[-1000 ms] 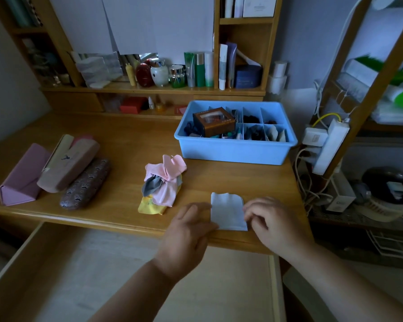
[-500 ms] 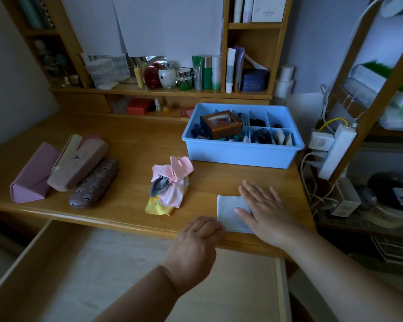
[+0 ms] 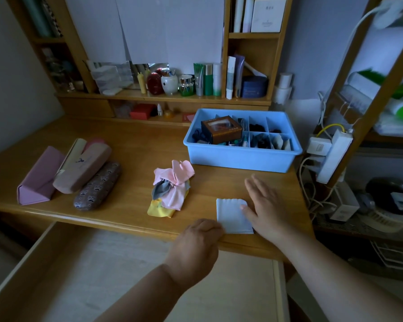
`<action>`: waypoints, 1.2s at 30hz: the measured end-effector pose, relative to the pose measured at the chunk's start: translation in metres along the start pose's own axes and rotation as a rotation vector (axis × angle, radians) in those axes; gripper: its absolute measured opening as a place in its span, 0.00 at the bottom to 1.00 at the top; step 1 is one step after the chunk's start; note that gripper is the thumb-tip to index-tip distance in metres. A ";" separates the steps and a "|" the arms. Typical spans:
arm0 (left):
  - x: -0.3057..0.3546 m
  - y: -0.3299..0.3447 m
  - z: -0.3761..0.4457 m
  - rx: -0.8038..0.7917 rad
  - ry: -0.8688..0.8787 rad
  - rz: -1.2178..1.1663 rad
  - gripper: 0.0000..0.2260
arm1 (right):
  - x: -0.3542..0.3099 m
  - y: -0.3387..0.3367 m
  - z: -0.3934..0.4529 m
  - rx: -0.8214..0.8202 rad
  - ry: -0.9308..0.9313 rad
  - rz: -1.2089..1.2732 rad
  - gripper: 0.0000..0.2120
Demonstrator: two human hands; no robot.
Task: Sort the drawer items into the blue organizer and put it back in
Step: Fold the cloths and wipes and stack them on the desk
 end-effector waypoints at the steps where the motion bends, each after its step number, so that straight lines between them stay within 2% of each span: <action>1: -0.003 -0.002 0.002 0.038 -0.040 -0.066 0.11 | -0.002 -0.006 -0.008 0.052 -0.038 0.078 0.27; 4: -0.009 -0.003 0.010 0.067 -0.121 -0.144 0.07 | -0.013 -0.011 -0.034 0.016 -0.210 0.172 0.16; 8: 0.000 0.001 0.012 -0.010 0.004 -0.007 0.05 | -0.008 0.001 -0.065 -0.094 -0.352 -0.006 0.25; 12: -0.001 0.003 0.002 -0.006 0.074 0.035 0.09 | -0.009 -0.004 -0.081 -0.026 -0.345 -0.271 0.29; 14: -0.003 -0.001 0.002 0.027 0.089 0.036 0.08 | -0.011 -0.005 -0.076 -0.031 -0.355 -0.138 0.32; 15: -0.007 -0.007 0.004 0.064 0.082 0.046 0.07 | -0.010 -0.005 -0.070 -0.054 -0.317 0.009 0.32; 18: -0.028 -0.041 0.021 0.303 -0.104 0.060 0.02 | -0.010 -0.019 -0.048 0.091 -0.193 0.305 0.24; 20: -0.051 -0.066 0.033 0.442 -0.278 0.056 0.02 | -0.016 -0.022 -0.036 0.118 -0.146 0.358 0.17; 22: -0.073 -0.082 0.045 0.505 -0.389 0.094 0.04 | -0.023 -0.017 -0.027 0.100 -0.155 0.370 0.12; 24: -0.096 -0.088 0.056 0.491 -0.513 0.115 0.09 | -0.029 -0.010 -0.022 0.072 -0.175 0.345 0.10; 26: -0.118 -0.083 0.064 0.402 -0.674 0.114 0.13 | -0.033 -0.002 -0.019 0.052 -0.185 0.329 0.09; 28: -0.131 -0.075 0.069 0.331 -0.774 0.121 0.12 | -0.033 0.002 -0.018 0.038 -0.177 0.324 0.10; 31: -0.128 -0.079 0.074 0.435 -0.716 0.070 0.04 | -0.032 -0.004 -0.015 0.055 -0.157 0.372 0.10; 34: -0.109 -0.096 0.078 0.587 -0.551 -0.160 0.05 | -0.033 -0.024 -0.009 0.085 -0.097 0.495 0.10; 36: -0.084 -0.108 0.084 0.627 -0.432 -0.339 0.07 | -0.038 -0.040 -0.003 0.086 -0.044 0.623 0.10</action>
Point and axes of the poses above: each hand's wrist, its own z-axis towards the middle knuckle, its own y-axis out of the palm, x = y × z, the point moved 6 cm from there along z, towards the middle knuckle, and after that the axes turned 9 degrees about -z, right-handed, at the moved point
